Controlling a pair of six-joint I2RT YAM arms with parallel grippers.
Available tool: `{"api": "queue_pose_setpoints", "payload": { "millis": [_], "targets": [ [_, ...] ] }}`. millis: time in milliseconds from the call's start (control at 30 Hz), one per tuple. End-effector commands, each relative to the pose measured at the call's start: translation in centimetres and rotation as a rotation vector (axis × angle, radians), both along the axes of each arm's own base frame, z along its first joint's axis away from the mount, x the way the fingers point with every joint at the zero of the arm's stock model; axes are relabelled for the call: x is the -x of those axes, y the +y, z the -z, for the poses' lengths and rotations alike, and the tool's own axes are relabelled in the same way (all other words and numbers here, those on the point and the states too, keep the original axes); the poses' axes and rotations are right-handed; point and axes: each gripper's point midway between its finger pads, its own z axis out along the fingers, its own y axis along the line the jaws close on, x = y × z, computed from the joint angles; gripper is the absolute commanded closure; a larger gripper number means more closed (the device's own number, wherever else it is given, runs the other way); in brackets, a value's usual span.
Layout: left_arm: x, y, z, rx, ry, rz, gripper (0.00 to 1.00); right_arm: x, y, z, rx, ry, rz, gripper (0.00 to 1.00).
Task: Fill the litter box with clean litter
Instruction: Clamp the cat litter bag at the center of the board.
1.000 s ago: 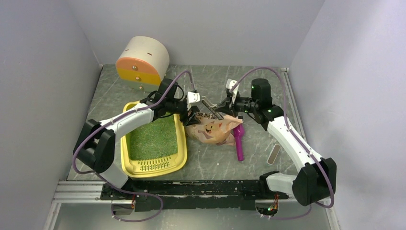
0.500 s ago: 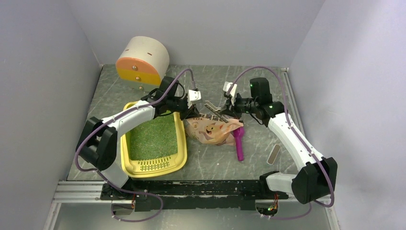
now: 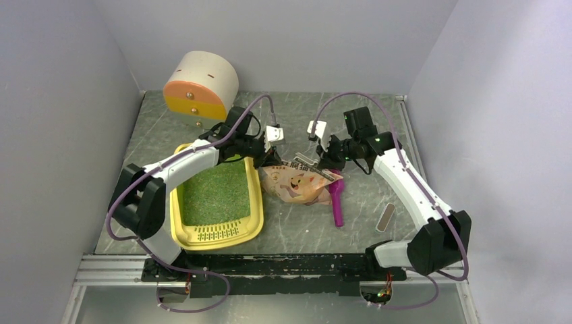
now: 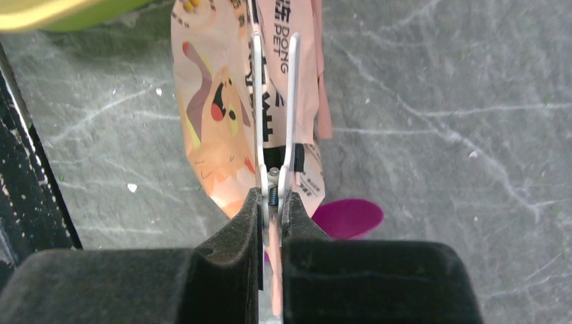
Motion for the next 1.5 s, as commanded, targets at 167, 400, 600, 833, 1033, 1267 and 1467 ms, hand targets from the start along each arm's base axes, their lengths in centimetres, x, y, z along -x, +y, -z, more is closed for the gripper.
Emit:
{"api": "queue_pose_setpoints", "payload": {
  "millis": [167, 400, 600, 833, 1033, 1267, 1467],
  "targets": [
    [0.2, -0.9, -2.2, 0.058, 0.014, 0.062, 0.95, 0.9, -0.6, 1.8, 0.196, 0.069, -0.04, 1.0],
    [0.1, -1.2, -2.6, 0.066, 0.013, 0.073, 0.95, 1.1, -0.4, 2.7, 0.31, 0.082, -0.054, 1.0],
    [0.0, -1.4, -2.8, 0.079, 0.019, 0.073, 0.95, 1.1, 0.4, 3.5, 0.346, 0.075, -0.079, 0.98],
    [0.4, -1.2, -2.9, 0.093, 0.021, 0.067, 0.95, 0.2, 1.3, 3.0, 0.288, -0.003, -0.063, 0.84],
    [0.5, -1.2, -2.9, 0.095, 0.024, 0.07, 0.95, -0.2, 1.4, 2.4, 0.271, -0.028, -0.039, 0.6],
    [0.6, -1.0, -3.0, 0.09, 0.02, 0.061, 0.95, 0.1, 1.7, 1.1, 0.217, -0.084, -0.039, 0.51],
    [0.5, -1.0, -4.1, 0.124, -0.001, 0.025, 0.91, -1.1, 1.2, -0.8, 0.158, -0.185, 0.062, 0.34]
  ]
}}
